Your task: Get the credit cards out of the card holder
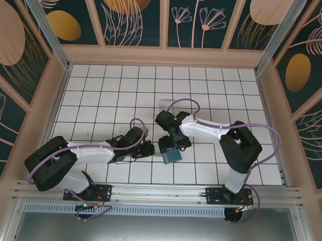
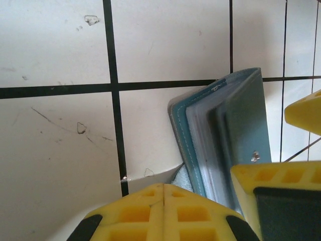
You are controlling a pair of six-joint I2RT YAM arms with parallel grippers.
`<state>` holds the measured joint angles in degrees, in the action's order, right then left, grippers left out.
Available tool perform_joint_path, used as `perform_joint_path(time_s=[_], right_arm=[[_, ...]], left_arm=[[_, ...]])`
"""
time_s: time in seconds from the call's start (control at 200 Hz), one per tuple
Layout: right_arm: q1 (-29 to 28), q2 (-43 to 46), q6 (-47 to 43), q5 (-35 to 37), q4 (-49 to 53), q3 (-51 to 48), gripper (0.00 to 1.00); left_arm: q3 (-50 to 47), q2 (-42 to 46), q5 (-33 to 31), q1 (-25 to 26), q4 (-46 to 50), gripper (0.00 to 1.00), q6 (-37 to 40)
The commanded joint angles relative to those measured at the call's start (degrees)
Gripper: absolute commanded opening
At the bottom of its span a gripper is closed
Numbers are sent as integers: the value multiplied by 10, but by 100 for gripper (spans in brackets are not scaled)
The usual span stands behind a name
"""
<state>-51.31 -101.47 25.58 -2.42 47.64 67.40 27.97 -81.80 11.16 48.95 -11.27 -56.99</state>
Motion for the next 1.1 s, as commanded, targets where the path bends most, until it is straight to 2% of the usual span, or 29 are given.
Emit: perform_joint_path(time_s=[0.0, 0.425, 1.096], right_arm=[[2, 29, -11, -41, -22, -10, 91], [4, 3, -9, 16, 8, 0, 91], [3, -20, -11, -9, -21, -17, 91]], left_arm=[[16, -7, -3, -4, 17, 6, 16], [15, -6, -3, -3, 18, 6, 13], [11, -1, -4, -4, 20, 6, 12]])
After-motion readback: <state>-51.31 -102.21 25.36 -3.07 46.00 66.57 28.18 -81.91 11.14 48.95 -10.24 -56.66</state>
